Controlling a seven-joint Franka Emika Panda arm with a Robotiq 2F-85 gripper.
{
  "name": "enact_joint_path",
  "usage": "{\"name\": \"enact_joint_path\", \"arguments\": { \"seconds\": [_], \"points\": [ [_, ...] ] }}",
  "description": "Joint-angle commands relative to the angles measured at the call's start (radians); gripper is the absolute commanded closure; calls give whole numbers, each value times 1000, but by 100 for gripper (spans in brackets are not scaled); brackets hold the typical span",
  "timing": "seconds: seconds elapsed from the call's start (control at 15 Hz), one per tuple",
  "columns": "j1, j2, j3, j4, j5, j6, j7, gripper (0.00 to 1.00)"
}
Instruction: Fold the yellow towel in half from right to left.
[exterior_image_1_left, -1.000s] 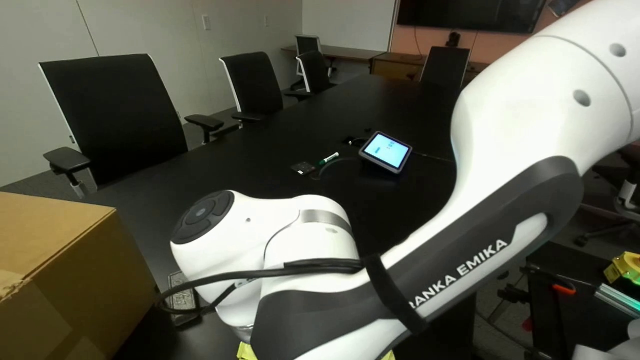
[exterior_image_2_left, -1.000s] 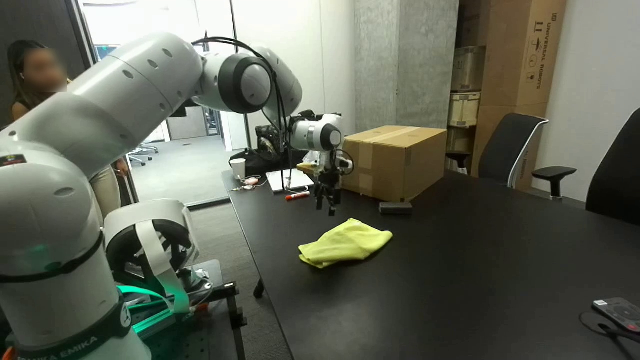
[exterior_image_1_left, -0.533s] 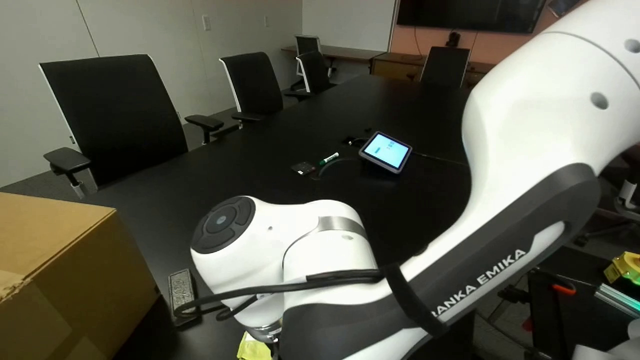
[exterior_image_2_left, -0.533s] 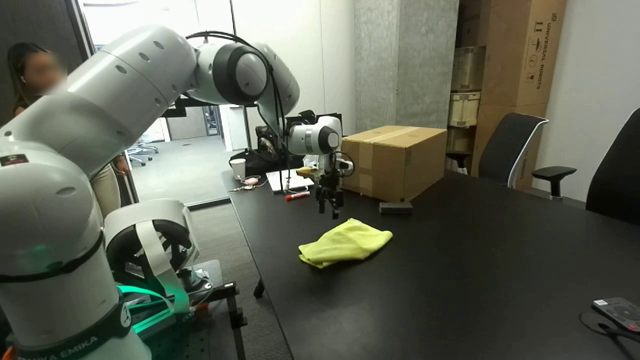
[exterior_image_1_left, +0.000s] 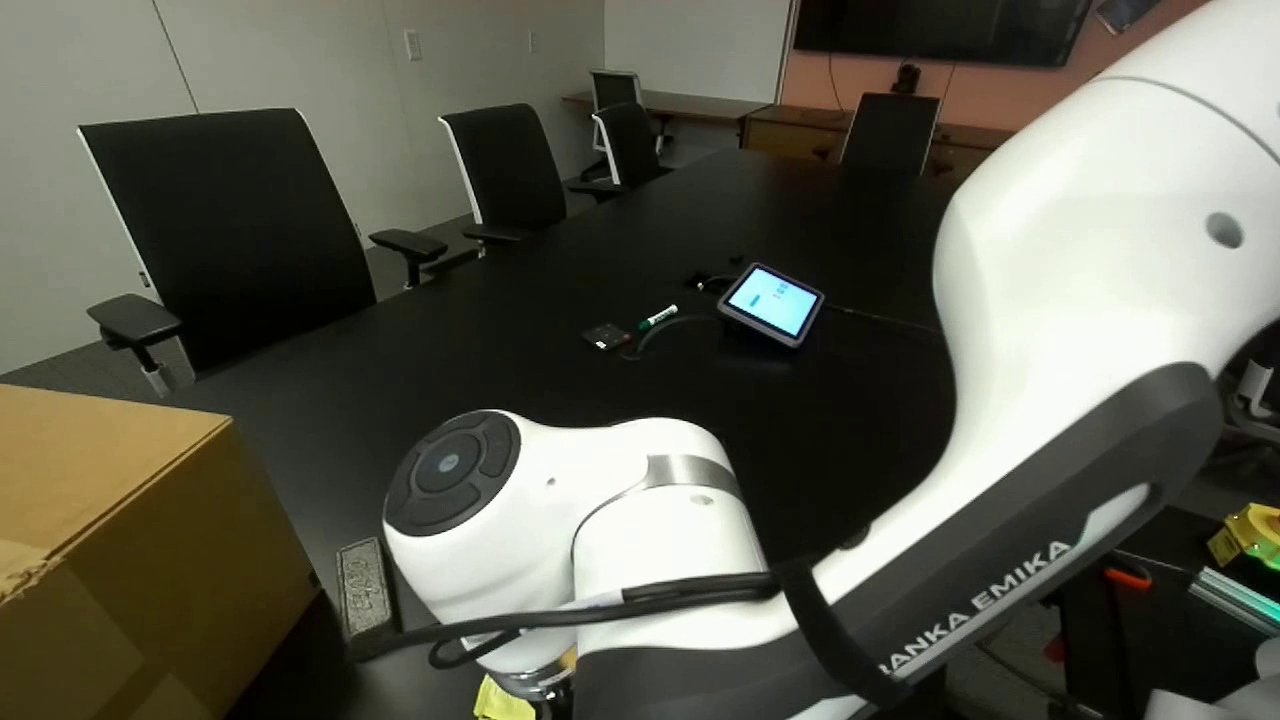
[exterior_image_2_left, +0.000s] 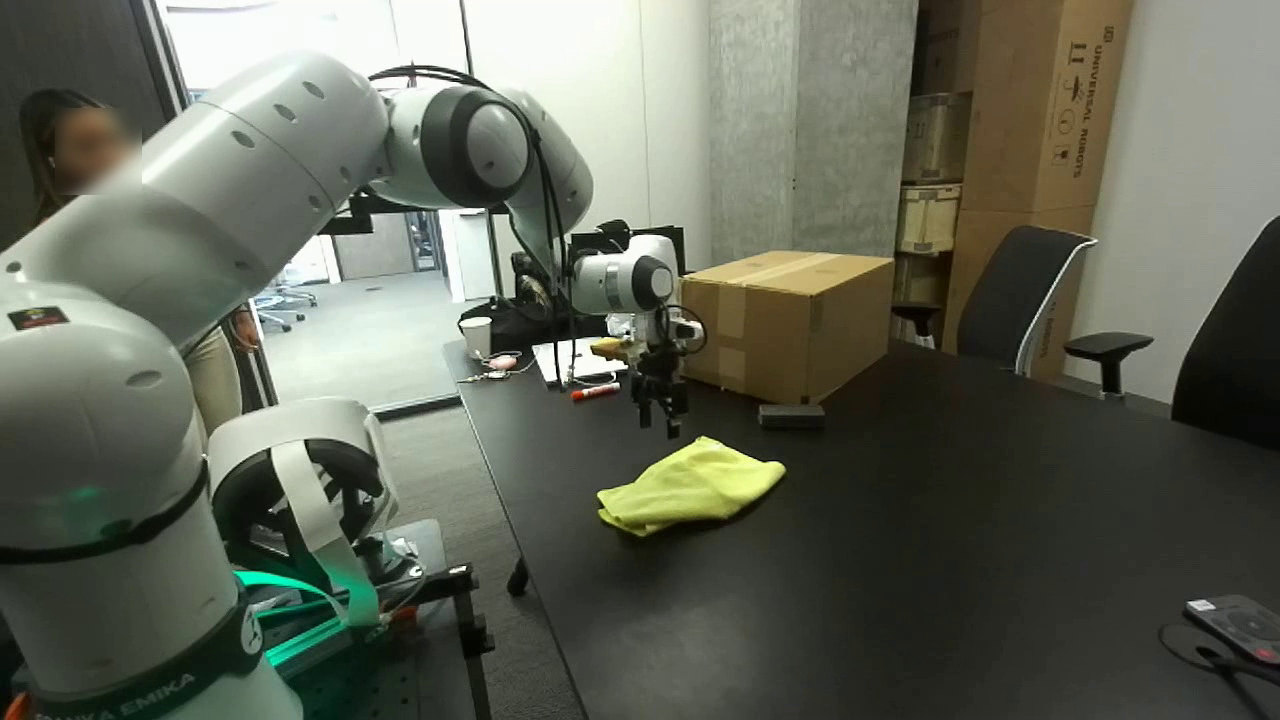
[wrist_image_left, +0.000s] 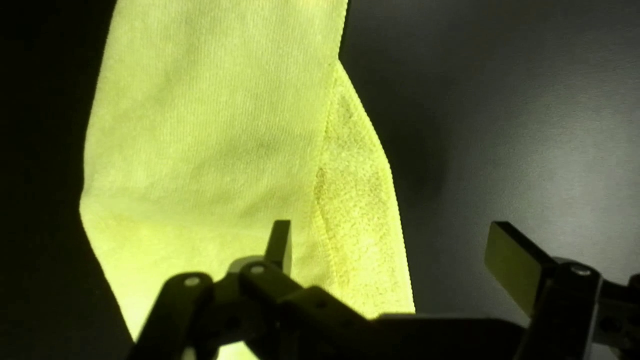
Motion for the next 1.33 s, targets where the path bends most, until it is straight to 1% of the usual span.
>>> {"name": "enact_joint_path", "arguments": {
  "seconds": [0.0, 0.33, 1.27],
  "points": [
    [21, -13, -27, -12, -18, 21, 7, 0],
    [31, 13, -46, 10, -33, 11, 8, 0],
    [31, 54, -59, 52, -33, -9, 1, 0]
  ]
}}
